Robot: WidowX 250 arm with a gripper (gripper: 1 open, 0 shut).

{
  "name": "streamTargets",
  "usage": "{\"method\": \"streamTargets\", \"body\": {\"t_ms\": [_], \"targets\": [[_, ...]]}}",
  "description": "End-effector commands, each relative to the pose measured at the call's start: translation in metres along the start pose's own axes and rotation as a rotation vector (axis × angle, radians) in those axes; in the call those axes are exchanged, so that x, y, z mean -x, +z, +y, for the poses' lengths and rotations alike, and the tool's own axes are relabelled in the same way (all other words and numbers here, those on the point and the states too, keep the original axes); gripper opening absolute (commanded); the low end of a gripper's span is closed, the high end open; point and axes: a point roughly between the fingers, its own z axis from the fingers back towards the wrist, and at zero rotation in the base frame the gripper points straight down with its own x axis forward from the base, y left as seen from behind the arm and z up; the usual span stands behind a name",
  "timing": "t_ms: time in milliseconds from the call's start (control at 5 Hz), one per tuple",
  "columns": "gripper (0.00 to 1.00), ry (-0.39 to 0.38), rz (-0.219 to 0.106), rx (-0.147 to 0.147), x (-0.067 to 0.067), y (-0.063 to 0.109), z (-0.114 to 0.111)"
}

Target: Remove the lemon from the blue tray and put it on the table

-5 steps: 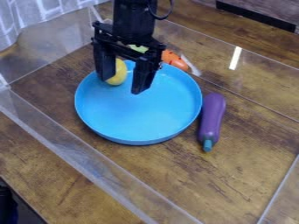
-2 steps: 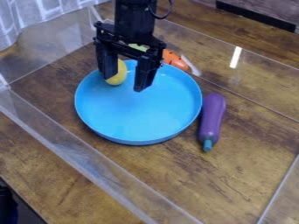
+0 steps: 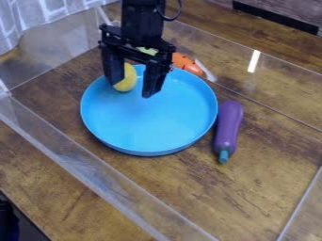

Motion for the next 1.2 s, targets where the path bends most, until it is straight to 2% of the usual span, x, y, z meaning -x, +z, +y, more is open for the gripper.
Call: {"method": "streamTargets", "body": {"t_ms": [0,1000], "targets": [[1.0,0.031,-0.07,0.001,-0.011,0.016,0.01],[1.0,0.072,-0.097,-0.003,-0.025,0.008,0.029]]}}
